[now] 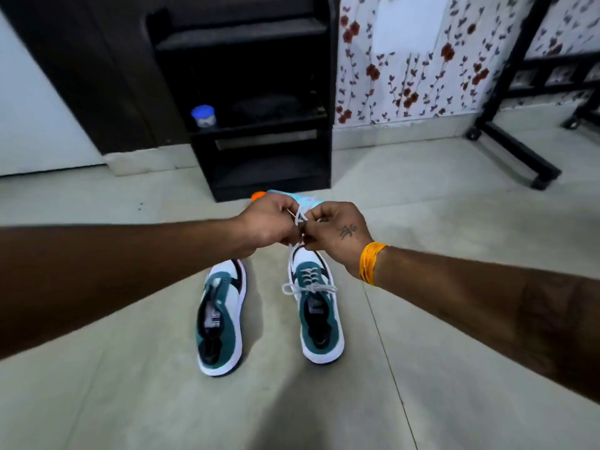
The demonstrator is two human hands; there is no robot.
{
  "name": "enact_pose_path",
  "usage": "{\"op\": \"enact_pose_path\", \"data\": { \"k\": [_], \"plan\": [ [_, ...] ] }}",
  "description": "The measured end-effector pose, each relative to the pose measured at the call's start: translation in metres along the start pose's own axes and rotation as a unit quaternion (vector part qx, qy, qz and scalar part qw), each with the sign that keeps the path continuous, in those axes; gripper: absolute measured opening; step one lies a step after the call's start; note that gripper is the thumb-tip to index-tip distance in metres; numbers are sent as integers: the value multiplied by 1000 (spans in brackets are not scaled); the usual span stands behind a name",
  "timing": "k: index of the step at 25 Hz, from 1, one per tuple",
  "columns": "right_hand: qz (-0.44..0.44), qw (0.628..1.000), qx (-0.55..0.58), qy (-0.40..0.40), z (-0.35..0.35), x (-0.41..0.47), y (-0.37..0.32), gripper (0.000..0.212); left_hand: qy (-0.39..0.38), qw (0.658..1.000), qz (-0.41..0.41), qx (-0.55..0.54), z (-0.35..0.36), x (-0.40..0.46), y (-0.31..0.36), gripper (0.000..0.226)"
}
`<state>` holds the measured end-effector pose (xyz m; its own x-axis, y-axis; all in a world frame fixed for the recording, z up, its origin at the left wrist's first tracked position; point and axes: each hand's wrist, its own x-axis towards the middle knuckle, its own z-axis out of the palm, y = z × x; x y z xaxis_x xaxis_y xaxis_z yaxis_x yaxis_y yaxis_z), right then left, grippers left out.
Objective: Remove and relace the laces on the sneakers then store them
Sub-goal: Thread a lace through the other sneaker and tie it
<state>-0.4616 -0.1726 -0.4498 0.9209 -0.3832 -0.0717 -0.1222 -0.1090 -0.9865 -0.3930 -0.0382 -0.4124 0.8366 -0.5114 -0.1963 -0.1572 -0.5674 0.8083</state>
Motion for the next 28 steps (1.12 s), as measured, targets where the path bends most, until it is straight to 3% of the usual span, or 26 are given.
{"op": "enact_pose_path", "data": {
  "k": [4,8,12,15,18,21,22,25,28],
  "plan": [
    [-27,997,-50,-44,53,11,-39,12,4,999,12,49,-70,-10,-11,33],
    [-41,992,-101,-61,85,23,-37,9,26,999,6,38,-95,-10,-44,36],
    [-27,993,-110,-42,124,25,-6,6,85,996,-13,9,-91,-11,-93,36],
    [36,997,-66,-13,152,19,32,10,115,993,-11,18,-82,-9,-130,28],
    [82,993,-81,9,163,6,76,16,109,994,-14,-1,-64,-5,-159,28],
    [129,989,-73,13,161,-3,113,2,98,994,-33,-23,-47,-6,-175,25],
    [130,987,-87,16,159,-2,120,14,97,994,-40,-42,-43,-6,-179,24],
    [75,978,-192,10,154,-7,122,45,99,992,-46,-69,-41,-4,-187,20],
    [-61,957,-281,22,160,-11,103,48,94,994,-17,-52,-43,-3,-189,18]
  ]
}}
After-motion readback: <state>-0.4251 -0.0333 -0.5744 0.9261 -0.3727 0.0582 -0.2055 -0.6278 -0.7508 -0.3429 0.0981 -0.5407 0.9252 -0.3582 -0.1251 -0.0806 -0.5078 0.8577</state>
